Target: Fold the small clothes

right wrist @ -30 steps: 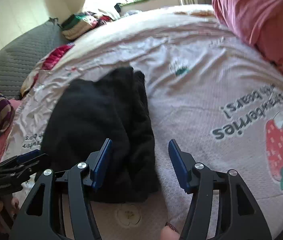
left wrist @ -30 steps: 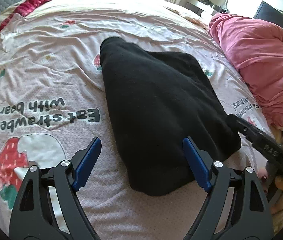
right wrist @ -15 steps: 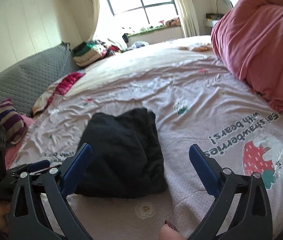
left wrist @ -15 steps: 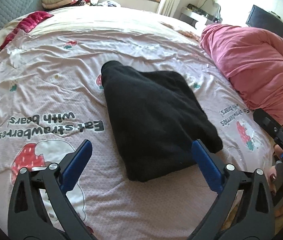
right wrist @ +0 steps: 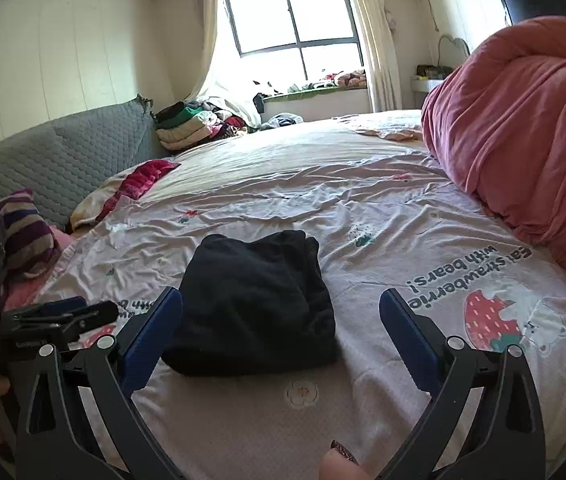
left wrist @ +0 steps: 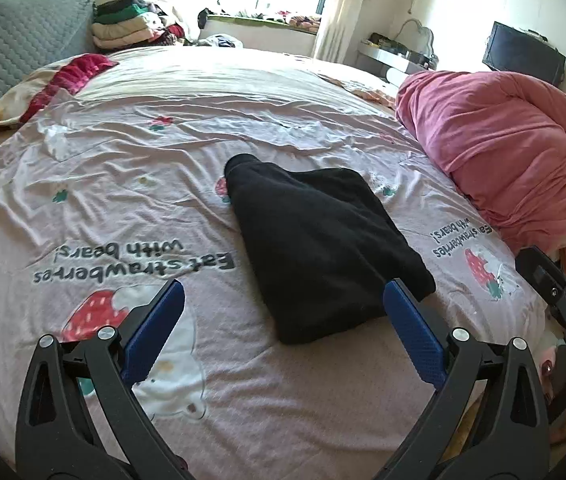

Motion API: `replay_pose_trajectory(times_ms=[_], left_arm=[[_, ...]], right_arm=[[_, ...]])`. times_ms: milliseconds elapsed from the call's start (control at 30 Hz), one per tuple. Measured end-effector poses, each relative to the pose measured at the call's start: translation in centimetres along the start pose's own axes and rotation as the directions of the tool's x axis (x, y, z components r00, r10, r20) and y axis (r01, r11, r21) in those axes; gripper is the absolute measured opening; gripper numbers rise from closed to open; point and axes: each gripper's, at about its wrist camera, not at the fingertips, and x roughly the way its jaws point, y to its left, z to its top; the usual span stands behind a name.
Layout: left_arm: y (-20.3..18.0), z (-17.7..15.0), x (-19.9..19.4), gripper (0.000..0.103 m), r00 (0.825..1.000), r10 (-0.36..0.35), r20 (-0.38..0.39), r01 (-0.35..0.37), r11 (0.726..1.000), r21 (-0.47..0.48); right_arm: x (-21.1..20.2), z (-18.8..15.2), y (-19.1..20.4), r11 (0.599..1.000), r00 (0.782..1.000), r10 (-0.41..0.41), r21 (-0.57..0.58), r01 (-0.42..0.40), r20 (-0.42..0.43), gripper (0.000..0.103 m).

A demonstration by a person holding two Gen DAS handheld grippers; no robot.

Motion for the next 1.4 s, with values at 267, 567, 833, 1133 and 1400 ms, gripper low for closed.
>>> replay_pose_trajectory(times_ms=[267, 567, 833, 1133, 1400], left_arm=[[0.9, -2.4, -1.3, 0.094, 1.0, 0.013, 0.01, -0.013, 1.0, 0.027], [2.0, -6.1, -0.3, 0.094, 0.998, 0.027, -0.056, -0.026, 1.0, 0.014], [2.4, -7.3, 0.2, 0.094, 0.996, 0.032, -0.079, -0.032, 0.999, -0.001], [2.6, -7.1, 0.3, 0.094, 0.996, 0.045, -0.083, -0.046, 0.999, -0.012], [2.8, -6.9, 0.5, 0.094, 0.994, 0.069, -0.09, -0.071, 0.997, -0.015]], right_arm=[[-1.4, -3.2, 1.1, 0.999, 0.999, -0.036, -0.033, 0.035, -0.023, 0.098], [0.2, -7.4, 1.0, 0.996, 0.985, -0.082, -0.034, 0.078, -0.149, 0.098], [0.3, -8.0, 0.9, 0.994, 0.983, -0.11, -0.043, 0.104, -0.148, 0.098], [0.6, -8.0, 0.7, 0.994, 0.982, -0.105, -0.038, 0.1, -0.156, 0.098], [0.7, -8.1, 0.7, 0.994, 0.982, -0.107, -0.028, 0.104, -0.158, 0.098]])
